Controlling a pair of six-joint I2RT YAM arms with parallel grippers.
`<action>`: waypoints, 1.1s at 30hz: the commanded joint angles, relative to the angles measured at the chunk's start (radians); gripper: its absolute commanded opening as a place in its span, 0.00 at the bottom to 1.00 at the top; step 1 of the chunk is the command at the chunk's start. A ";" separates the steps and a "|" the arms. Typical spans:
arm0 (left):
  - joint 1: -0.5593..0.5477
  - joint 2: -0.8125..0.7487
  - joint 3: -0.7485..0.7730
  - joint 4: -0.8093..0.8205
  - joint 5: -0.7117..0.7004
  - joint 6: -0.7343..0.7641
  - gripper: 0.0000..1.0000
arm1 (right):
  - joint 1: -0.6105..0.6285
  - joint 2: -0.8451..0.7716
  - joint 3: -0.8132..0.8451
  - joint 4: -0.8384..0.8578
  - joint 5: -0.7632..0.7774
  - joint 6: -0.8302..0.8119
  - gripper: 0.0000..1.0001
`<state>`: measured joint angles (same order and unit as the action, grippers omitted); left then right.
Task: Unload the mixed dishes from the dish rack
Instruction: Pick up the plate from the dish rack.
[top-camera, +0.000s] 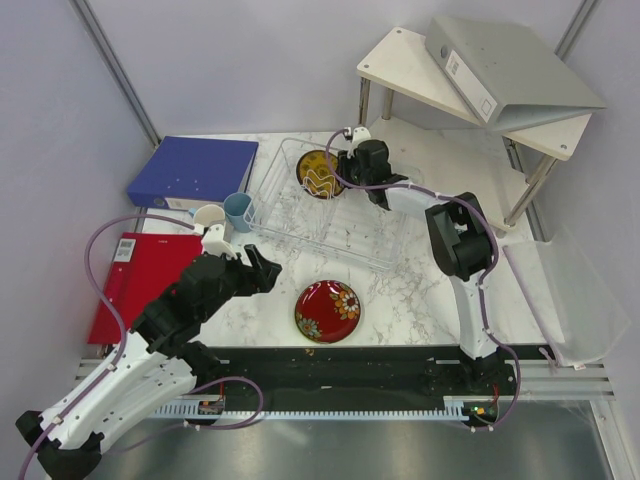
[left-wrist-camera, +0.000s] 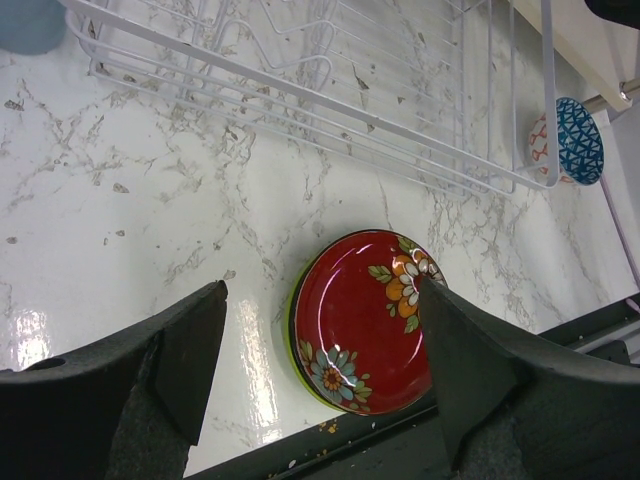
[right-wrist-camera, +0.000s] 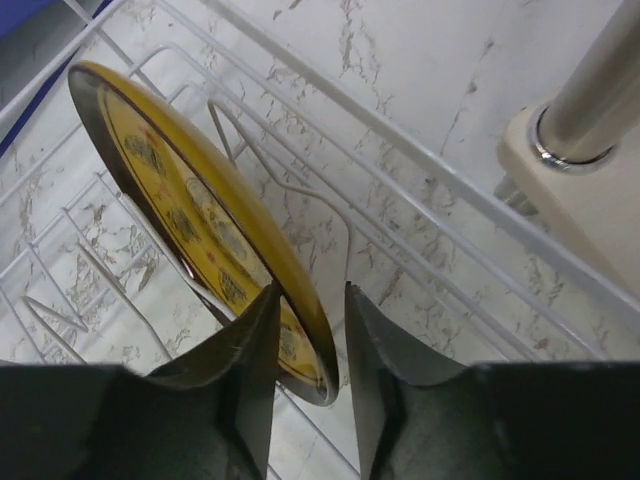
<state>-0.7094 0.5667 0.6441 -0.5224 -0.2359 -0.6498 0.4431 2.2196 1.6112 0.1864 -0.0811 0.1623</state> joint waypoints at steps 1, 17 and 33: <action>-0.001 -0.002 0.011 0.024 -0.039 0.021 0.84 | 0.002 0.023 0.029 0.019 -0.026 -0.003 0.29; 0.001 -0.005 0.012 0.022 -0.022 0.013 0.84 | 0.002 -0.164 -0.096 0.036 0.073 -0.055 0.00; -0.001 -0.044 0.009 0.024 -0.023 0.013 0.84 | 0.002 -0.567 -0.289 -0.045 0.096 0.109 0.00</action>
<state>-0.7094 0.5362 0.6441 -0.5224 -0.2428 -0.6498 0.4370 1.8297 1.3754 0.1371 0.0223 0.1371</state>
